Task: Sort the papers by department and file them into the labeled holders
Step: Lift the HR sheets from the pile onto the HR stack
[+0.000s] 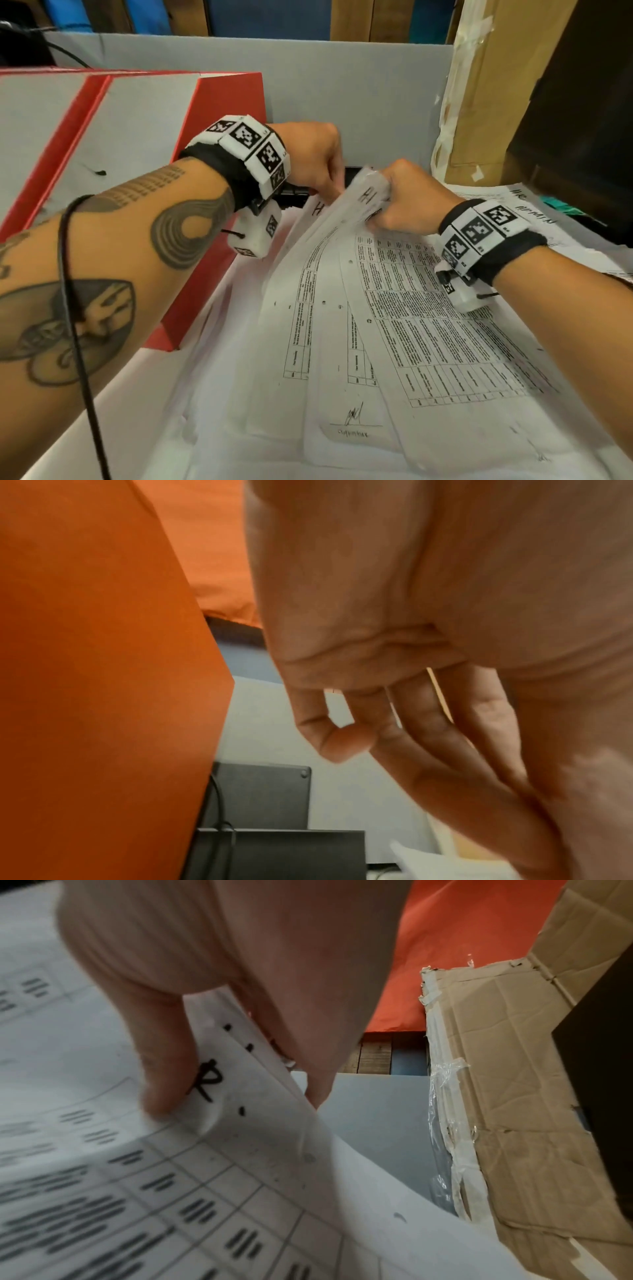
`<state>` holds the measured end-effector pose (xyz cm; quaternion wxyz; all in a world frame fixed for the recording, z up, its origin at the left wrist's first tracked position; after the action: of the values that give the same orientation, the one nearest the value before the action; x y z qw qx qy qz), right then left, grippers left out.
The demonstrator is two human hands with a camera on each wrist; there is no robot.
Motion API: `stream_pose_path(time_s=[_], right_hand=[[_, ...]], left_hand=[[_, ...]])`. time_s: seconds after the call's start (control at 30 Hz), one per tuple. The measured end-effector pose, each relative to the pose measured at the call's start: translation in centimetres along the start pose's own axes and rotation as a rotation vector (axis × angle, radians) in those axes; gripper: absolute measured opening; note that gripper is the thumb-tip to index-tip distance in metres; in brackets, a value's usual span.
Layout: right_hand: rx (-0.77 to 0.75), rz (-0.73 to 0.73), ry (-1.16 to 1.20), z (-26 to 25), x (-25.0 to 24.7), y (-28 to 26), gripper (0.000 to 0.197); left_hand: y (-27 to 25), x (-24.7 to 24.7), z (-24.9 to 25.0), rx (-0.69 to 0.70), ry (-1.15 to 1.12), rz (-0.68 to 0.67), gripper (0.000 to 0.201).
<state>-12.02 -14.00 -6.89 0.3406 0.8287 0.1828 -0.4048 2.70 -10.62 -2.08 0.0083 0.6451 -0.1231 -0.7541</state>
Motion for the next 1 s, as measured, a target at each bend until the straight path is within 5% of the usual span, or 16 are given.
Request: stream_pose_path(time_s=[0.1,0.23,0.3,0.4,0.5,0.57,0.73,0.9,1.0], right_hand=[[-0.023,0.076,0.057,0.3,-0.8,-0.2,0.042],[-0.094,0.010,0.150,0.3,-1.1,-1.2,0.033],[-0.117,-0.023,0.137,0.9,-1.1,-1.5,0.027],[-0.099,-0.023,0.207,1.8,-1.3,-1.5,0.025],[-0.110,-0.029,0.241,1.6,-1.5,-1.8,0.050],[-0.125,-0.033,0.247,1.4,-1.6,-2.0,0.054],[-0.108,-0.015,0.246,1.4,-1.7,-2.1,0.026],[-0.097,-0.011,0.206,0.2,-1.2,-1.9,0.056],[-0.099,-0.019,0.149,-0.1,-0.5,-1.4,0.061]], left_hand=[[-0.4,0.0,0.8,0.022,-0.215,-0.051,0.028],[-0.4,0.9,-0.2,-0.089,-0.582,-0.005,0.048],[-0.1,2.3,-1.8,-0.181,-0.453,-0.030,0.051],[-0.3,5.5,-4.0,-0.197,0.068,-0.257,0.036],[-1.0,7.5,-4.8,-0.244,0.284,-0.343,0.056],[-1.0,7.9,-4.6,-0.251,0.260,-0.343,0.053],[-0.3,6.9,-4.4,-0.243,0.265,-0.267,0.041],[-0.7,4.1,-2.5,-0.183,0.221,-0.183,0.033],[-0.7,2.5,-0.2,-0.102,-0.191,-0.232,0.029]])
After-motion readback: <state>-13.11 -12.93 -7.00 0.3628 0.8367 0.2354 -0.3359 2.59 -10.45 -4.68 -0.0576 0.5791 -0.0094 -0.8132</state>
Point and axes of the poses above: each hand's wrist, its own y-axis towards the middle knuckle, its own x-axis out of the palm, z = x × y, the point moved 6 cm from there along y, towards the middle knuckle, and after that the axes turned 9 degrees about z, right-handed, at the moved point
